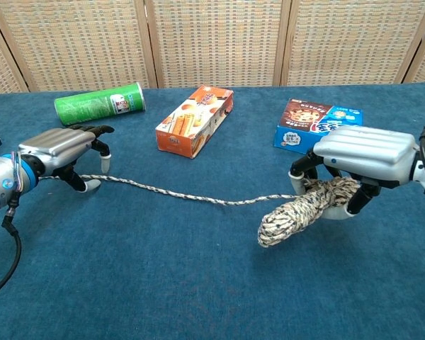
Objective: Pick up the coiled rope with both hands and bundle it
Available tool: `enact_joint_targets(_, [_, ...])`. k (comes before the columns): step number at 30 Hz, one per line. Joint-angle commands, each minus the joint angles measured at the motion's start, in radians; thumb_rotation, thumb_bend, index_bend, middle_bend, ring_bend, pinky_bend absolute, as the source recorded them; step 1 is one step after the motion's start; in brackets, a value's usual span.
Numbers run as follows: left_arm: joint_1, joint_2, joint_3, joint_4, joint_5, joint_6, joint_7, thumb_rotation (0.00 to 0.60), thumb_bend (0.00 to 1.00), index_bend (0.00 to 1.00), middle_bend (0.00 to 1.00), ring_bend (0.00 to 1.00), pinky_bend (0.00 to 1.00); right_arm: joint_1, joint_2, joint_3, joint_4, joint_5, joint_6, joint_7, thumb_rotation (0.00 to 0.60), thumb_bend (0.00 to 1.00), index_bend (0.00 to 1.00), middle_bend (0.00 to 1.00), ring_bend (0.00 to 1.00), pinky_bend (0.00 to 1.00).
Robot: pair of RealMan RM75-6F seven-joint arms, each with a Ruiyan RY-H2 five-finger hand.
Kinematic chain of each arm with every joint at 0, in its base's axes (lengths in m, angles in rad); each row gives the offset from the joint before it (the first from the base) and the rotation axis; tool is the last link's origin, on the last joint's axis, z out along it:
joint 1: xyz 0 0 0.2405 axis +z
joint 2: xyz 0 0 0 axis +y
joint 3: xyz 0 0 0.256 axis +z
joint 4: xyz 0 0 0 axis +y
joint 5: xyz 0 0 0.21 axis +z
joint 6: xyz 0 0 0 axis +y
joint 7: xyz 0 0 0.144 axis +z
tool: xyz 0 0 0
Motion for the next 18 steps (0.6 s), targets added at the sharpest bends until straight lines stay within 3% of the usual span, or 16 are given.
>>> enact_joint_targets(1, [-0.006,-0.008,-0.001,0.008,-0.008,-0.006,0.004,0.600,0.37,0.49,0.00,0.00,0.00,-0.001,0.000,-0.001,-0.002,-0.001,0.001,0.000,0.600,0.49,0.63,0.53,0.43,0.57])
enact_joint_targets(18, [-0.022,-0.033,0.002,0.035,-0.027,-0.013,0.024,0.600,0.41,0.56,0.00,0.00,0.00,-0.004,0.002,-0.001,-0.002,-0.001,-0.002,0.001,0.600,0.54,0.63,0.53,0.43,0.57])
